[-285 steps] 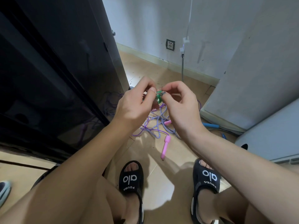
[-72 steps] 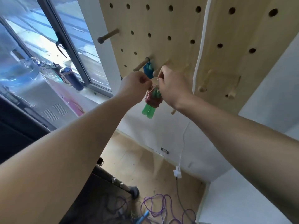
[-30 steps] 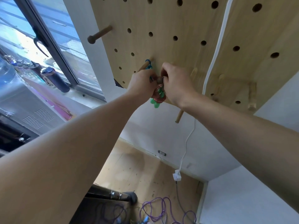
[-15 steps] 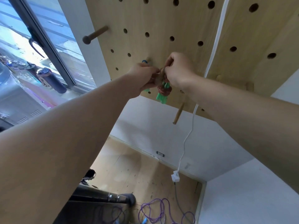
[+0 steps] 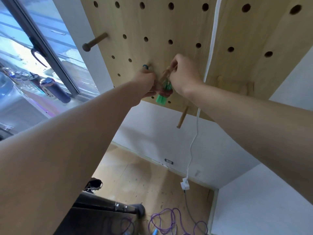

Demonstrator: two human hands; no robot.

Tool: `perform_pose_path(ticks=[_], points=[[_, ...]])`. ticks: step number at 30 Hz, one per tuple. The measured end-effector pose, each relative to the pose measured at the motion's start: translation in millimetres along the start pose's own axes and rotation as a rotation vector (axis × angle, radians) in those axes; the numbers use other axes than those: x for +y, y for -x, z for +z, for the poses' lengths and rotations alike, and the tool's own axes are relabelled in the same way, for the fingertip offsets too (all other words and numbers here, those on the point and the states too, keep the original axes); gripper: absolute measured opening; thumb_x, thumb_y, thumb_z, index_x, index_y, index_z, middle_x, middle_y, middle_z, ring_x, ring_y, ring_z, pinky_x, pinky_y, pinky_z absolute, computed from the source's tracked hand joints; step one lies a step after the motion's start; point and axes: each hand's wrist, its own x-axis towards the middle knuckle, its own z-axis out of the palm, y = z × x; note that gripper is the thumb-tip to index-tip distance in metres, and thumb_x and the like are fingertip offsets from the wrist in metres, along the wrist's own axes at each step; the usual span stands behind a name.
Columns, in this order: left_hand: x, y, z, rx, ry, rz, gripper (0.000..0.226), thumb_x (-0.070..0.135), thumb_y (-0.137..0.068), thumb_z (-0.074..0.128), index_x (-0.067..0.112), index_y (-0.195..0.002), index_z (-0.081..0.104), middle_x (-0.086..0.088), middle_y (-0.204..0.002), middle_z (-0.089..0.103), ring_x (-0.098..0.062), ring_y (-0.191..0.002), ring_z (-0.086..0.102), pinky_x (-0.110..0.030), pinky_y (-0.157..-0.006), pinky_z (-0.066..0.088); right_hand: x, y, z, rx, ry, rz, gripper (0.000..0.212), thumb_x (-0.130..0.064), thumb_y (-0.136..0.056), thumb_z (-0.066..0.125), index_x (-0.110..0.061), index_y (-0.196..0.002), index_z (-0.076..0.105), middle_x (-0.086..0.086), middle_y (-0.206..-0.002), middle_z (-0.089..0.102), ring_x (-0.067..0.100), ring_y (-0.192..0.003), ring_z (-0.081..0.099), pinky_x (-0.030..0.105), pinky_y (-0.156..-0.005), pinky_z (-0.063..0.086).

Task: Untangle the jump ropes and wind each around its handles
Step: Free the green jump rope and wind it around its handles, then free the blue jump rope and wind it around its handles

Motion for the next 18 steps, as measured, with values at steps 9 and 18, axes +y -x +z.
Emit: perform_pose_path(ticks=[9, 18], points=[[-64, 86, 1, 0.129, -0.030, 0.021, 0.036, 0.036, -0.083, 0.049, 0.015, -0.111, 0.056, -0.012, -0.110, 0.071, -0.025, -0.099, 0.071, -0.043, -0.093, 0.054, 10, 117, -19, 0.065, -0.178, -0.093, 0.024, -0.001, -0.091, 0.050, -0.015, -0.109, 0.057, 0.002, -0.111, 0.056, 0.017, -0.098, 0.056, 0.031, -0.083, 0.053], [-199, 197, 60, 0.041, -0.495, -0.037, 0.025, 0.021, -0.090, 0.063, 0.019, -0.115, 0.058, -0.002, -0.108, 0.068, -0.022, -0.088, 0.061, -0.026, -0.063, 0.044, 90, 245, 18, -0.345, -0.108, -0.008, 0.022, -0.006, -0.090, 0.046, -0.010, -0.105, 0.061, 0.006, -0.106, 0.063, 0.025, -0.097, 0.059, 0.040, -0.085, 0.051]])
